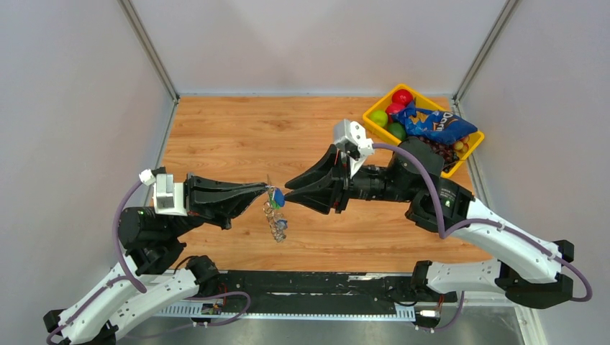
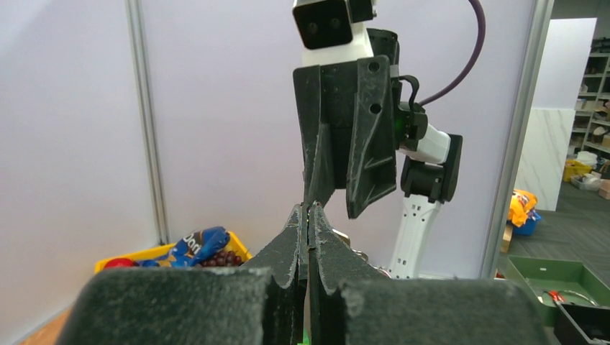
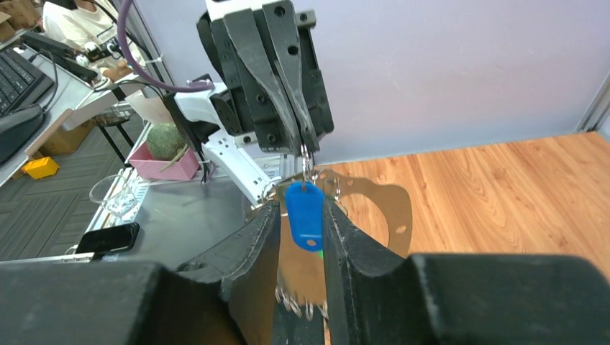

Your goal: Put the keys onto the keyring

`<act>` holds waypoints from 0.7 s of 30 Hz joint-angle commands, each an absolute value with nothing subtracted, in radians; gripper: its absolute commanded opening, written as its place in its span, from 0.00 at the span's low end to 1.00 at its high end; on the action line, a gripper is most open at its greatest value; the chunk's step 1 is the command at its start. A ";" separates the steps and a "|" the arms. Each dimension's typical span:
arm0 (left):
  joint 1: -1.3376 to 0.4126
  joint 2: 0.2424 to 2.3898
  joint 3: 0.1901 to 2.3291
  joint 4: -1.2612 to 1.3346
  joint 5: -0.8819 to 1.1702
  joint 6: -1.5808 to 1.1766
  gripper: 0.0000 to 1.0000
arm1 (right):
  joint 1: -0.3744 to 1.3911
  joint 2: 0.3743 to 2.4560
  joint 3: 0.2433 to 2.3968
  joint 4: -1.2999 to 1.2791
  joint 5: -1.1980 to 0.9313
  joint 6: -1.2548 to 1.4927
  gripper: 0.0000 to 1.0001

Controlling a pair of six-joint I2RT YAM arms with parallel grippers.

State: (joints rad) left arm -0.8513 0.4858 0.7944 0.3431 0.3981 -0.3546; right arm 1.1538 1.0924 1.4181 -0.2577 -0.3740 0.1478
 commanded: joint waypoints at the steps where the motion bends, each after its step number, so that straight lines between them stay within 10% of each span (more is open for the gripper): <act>1: -0.852 0.484 0.815 0.403 0.400 -0.368 0.00 | 1.160 1.114 1.498 -0.233 -0.395 0.127 0.32; 21: -0.851 0.474 0.818 0.376 0.402 -0.356 0.00 | 1.162 1.184 1.553 -0.232 -0.420 0.122 0.27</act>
State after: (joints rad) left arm -0.8513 0.4850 0.7944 0.3359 0.3988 -0.3580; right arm 1.1557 1.1843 1.5063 -0.2573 -0.4034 0.1349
